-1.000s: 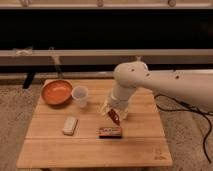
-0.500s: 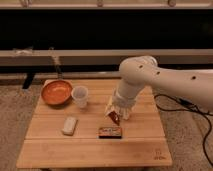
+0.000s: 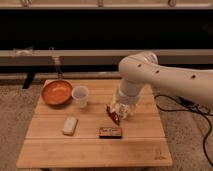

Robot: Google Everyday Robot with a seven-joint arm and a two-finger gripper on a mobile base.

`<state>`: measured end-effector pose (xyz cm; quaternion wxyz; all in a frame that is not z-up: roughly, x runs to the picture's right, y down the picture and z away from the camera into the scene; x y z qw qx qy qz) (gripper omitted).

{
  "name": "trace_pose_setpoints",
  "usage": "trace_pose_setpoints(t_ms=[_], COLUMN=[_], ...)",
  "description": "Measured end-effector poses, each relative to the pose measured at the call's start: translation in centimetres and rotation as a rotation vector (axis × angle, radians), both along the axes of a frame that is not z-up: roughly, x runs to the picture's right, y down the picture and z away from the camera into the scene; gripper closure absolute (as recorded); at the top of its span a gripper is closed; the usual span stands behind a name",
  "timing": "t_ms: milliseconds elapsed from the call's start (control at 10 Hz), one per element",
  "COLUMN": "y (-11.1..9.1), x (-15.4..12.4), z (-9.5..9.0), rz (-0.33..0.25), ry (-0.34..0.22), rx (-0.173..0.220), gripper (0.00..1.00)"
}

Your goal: Place the bottle in the ceramic bowl

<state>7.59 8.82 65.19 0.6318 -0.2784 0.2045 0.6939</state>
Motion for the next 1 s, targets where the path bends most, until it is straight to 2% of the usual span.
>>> trace_pose_setpoints(t_ms=[300, 600, 1000], y=[-2.8, -5.7, -6.7], x=[1.4, 1.7, 1.8], z=[1.2, 3.3, 6.5], rz=[-0.023, -0.039, -0.054], ry=[0.034, 0.053, 0.087], rx=[0.045, 0.058, 0.058], gripper=[0.35, 0.35, 0.35])
